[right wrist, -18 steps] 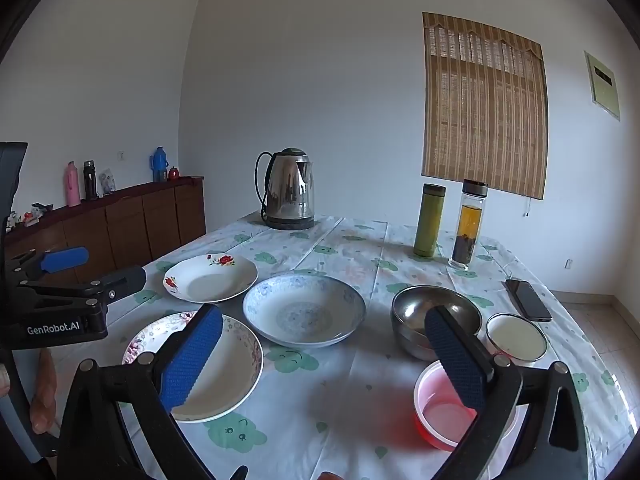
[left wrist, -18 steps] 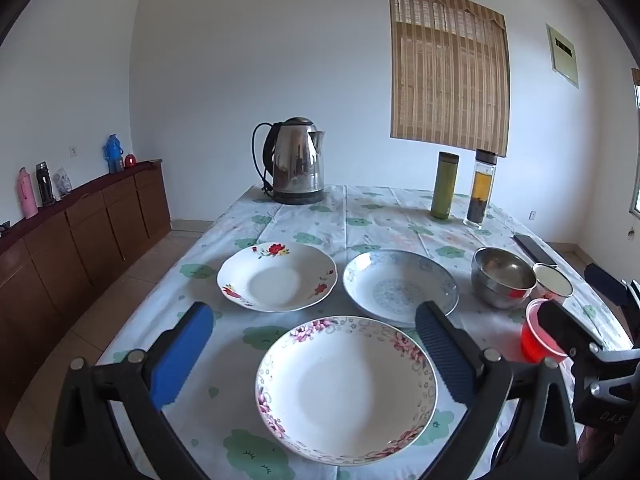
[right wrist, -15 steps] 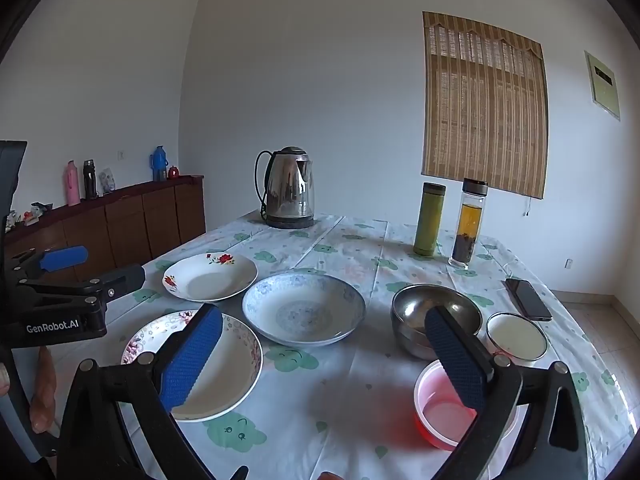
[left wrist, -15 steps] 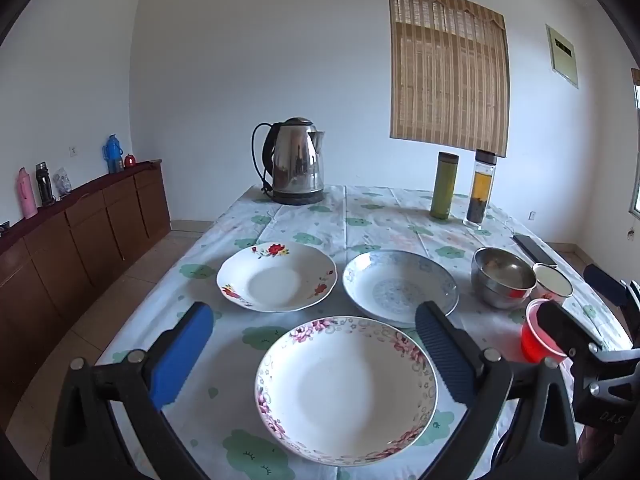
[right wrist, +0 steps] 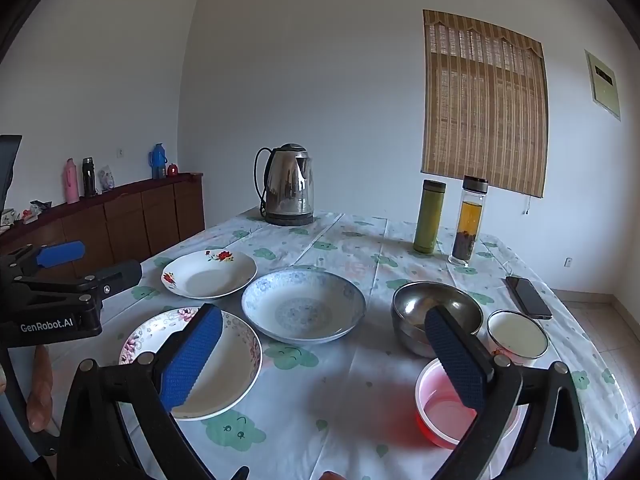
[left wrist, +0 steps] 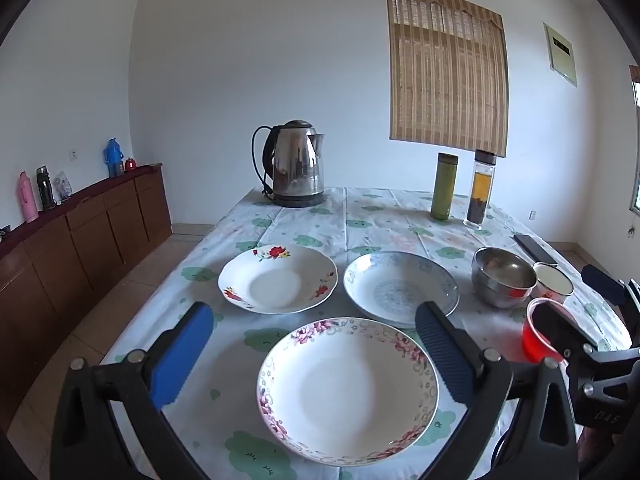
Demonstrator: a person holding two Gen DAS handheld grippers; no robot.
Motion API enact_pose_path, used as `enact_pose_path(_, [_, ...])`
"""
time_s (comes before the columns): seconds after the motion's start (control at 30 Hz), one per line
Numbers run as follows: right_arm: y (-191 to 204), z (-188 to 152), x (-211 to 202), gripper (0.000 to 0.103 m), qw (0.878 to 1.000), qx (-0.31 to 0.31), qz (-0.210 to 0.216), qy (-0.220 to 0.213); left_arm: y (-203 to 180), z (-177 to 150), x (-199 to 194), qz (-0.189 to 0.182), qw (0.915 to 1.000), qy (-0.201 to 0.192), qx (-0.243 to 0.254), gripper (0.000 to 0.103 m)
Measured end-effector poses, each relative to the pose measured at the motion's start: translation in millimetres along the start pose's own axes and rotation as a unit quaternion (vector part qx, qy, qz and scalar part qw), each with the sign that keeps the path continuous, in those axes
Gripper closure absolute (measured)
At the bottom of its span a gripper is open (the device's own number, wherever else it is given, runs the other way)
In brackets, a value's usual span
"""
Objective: Organize plates and bowls
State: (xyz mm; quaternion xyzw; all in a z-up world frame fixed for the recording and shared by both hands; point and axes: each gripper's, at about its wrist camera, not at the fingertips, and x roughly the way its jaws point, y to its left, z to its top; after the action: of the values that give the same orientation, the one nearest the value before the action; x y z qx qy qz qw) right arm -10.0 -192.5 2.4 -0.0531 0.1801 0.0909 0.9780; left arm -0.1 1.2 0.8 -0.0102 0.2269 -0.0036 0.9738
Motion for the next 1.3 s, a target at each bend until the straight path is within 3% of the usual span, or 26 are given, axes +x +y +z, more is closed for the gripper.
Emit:
enact_pose_path(0.9, [4.3, -1.8, 2.5, 0.001, 1.0, -0.006, -0.001, 0.005, 0.8, 0.0, -1.3, 0.001, 1.0, -0.001, 0.001, 0.0])
enact_pose_path(1.3, [2.4, -1.1, 3.2, 0.001, 1.0, 0.011, 0.018, 0.003, 0.5, 0.2, -1.0, 0.002, 1.0, 0.0, 0.002, 0.0])
